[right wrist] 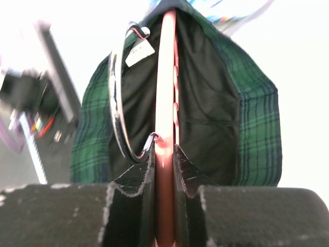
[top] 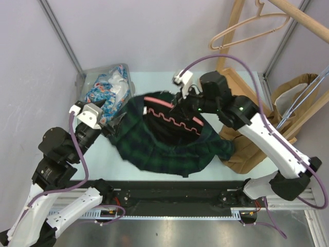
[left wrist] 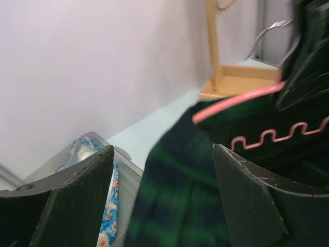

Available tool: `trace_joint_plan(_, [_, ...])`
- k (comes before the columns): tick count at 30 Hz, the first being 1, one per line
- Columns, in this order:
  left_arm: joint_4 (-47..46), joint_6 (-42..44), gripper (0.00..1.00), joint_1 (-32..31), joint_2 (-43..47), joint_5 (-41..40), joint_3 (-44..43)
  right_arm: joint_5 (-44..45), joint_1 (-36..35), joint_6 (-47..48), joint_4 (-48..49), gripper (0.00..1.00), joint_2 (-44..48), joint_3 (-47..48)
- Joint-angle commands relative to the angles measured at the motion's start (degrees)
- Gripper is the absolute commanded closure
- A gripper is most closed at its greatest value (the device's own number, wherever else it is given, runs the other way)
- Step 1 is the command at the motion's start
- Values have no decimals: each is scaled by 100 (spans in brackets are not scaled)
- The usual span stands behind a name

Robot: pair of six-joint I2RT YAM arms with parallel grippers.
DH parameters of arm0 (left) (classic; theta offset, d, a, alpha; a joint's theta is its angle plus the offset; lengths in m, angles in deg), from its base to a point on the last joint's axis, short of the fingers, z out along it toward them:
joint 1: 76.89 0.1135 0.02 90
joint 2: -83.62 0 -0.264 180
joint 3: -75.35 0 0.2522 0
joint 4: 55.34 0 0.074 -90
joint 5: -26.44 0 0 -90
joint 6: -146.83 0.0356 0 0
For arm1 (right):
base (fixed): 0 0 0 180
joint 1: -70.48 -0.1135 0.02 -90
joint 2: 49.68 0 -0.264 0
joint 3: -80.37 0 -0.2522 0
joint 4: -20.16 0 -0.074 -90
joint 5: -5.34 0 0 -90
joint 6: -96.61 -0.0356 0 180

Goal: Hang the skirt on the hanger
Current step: Hang the hanger with skirt onto the clothesline

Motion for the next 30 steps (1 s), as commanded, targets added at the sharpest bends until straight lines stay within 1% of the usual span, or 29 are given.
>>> trace_joint_plan(1, [-464,-299,19,13,27,-867,133,965,198,-590,1103,100,748,316])
trace_joint_plan(6, [-543,-325,18,13,1,-1060,212,1221,365,-617,787,100,1039,667])
trace_joint_plan(12, [-605,-387,18,5,-79,-1158,239,2002,585,-853,822,100,1549,668])
trace_joint_plan(16, [-623,-466,18,13,-149,-1166,274,2600,647,-1082,875,100,1689,519])
trace_joint_plan(21, [-675,-510,18,13,-175,-1123,318,2804,655,-1328,840,100,1804,273])
trace_joint_plan(27, [-658,-598,17,13,-167,-1149,379,3436,655,-1855,804,100,2015,-78])
trace_joint_plan(30, [-640,-624,17,13,-140,-1184,423,4076,655,-2084,752,100,2085,-219])
